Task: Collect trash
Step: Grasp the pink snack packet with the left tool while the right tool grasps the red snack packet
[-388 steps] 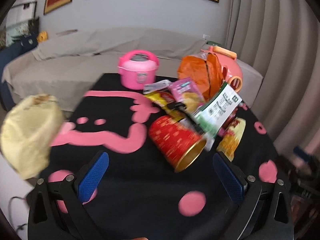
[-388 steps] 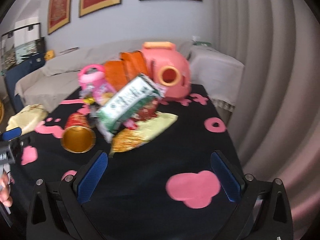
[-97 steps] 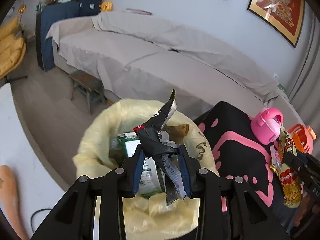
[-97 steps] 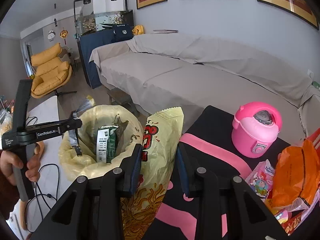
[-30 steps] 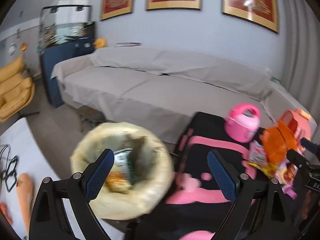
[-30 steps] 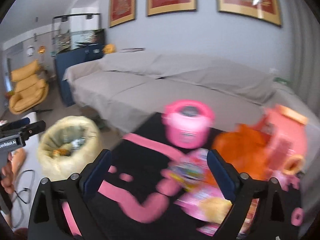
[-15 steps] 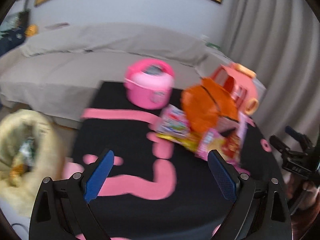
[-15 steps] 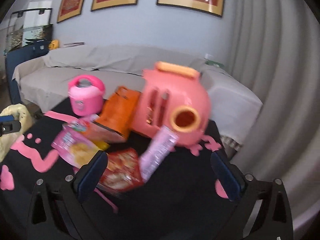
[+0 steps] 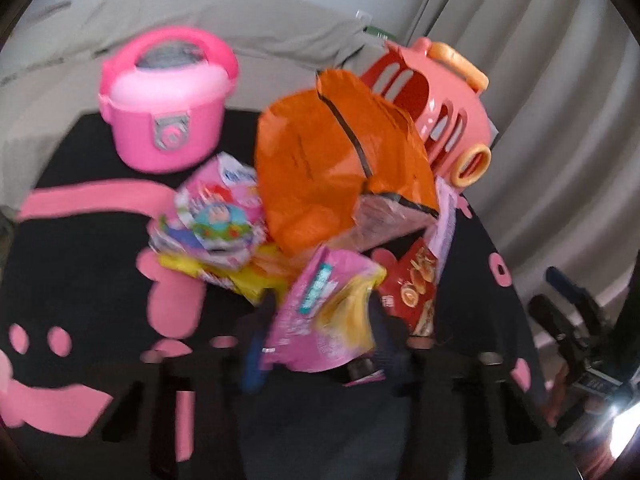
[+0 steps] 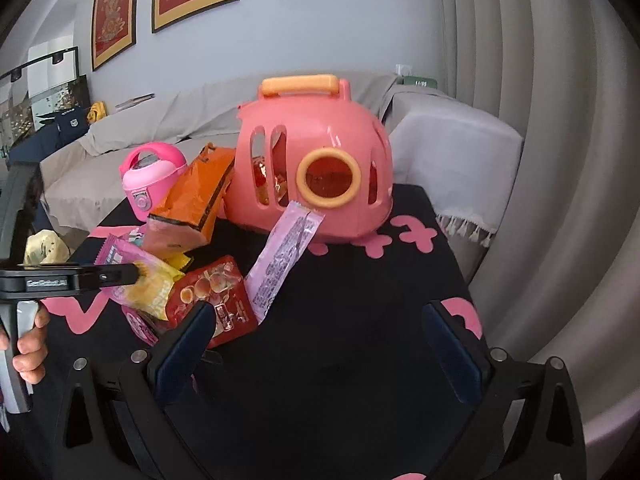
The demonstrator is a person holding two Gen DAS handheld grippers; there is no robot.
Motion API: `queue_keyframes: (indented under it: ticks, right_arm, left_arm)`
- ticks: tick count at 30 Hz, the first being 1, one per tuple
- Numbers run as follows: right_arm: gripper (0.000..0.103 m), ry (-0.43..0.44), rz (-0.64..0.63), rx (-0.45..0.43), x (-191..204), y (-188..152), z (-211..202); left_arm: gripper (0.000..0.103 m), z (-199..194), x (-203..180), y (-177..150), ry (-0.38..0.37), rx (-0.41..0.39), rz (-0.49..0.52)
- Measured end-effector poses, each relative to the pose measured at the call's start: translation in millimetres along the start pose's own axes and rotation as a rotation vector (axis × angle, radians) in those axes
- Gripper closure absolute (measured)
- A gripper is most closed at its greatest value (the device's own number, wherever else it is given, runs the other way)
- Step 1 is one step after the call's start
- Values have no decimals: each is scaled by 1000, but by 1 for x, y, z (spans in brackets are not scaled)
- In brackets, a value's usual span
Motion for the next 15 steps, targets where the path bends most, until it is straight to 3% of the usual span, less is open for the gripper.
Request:
queue_keyframes:
  ticks: [1, 5, 10, 15]
  right_arm:
    - [1, 8, 2, 6, 1, -1, 2]
    - [1, 54, 7, 20, 10, 2, 13]
    - [1, 155, -27, 49, 32, 7, 30]
    - [1, 174, -172, 92, 66, 9, 49]
  left_arm:
    - [83, 0, -1, -2, -2, 15, 4]
    - [88, -15, 6, -12, 2, -2, -9]
    - [89, -53, 34, -22, 61, -58, -30]
    - [89, -79, 73, -40, 175, -63, -56]
Point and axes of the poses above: each gripper's, at about its wrist camera, not at the fingertips, and z roughly the way its jaws point, x to its left, y to its top, the point moved 1 cm from there along z, roughly the way its jaws point, and after that the axes turned 5 degrees about -z, right-handed, at the moved point
